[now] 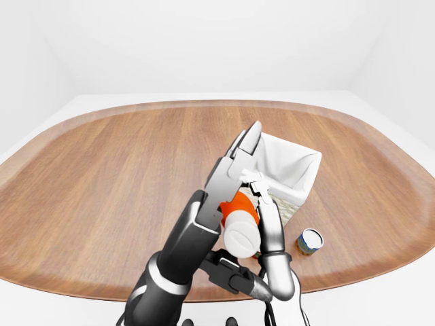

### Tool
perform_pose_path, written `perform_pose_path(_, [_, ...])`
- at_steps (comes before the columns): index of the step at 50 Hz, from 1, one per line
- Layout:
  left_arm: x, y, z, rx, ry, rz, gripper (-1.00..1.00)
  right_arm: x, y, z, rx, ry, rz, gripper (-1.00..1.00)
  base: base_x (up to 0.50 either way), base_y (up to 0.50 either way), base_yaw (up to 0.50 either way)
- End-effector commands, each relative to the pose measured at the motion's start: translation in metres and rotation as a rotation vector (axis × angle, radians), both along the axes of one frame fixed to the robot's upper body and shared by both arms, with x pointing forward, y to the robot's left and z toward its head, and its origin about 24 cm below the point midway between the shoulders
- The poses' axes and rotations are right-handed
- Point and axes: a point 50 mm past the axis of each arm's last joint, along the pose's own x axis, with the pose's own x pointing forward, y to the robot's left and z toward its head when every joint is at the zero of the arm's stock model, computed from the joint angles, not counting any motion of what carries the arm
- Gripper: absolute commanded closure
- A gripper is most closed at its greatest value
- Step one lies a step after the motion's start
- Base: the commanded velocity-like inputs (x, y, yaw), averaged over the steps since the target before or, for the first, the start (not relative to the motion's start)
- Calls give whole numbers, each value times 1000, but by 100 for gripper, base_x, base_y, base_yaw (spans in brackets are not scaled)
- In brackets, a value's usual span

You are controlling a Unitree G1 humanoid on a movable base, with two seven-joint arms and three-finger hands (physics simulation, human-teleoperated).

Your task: Pick up the ketchup, and put it in the basket.

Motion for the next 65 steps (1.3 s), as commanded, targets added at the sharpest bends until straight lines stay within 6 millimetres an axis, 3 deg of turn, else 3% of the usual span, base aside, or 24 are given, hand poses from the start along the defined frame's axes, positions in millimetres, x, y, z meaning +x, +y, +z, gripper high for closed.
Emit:
perform_pose_path(1, [0, 5, 4, -3, -18, 10, -100, 1, -1, -1, 26, 3, -14, 100, 0, 0, 0])
perform_pose_path(21, [13, 48, 11, -3, -50, 140, -100, 4, -2, -5, 26, 18, -19, 100, 0, 0, 0])
perform_pose_path(47, [43, 129, 7, -33, -1, 403, -100, 1, -1, -1, 26, 4, -16, 100, 0, 0, 0])
perform_pose_path(59, [41, 162, -2, -92, 56, 495, -100, -1, 1, 0, 22, -1, -11, 100, 0, 0, 0])
perform_pose_path(65, [41, 178, -20, -115, 153, 544, -100, -2, 1, 2, 21, -7, -9, 100, 0, 0, 0])
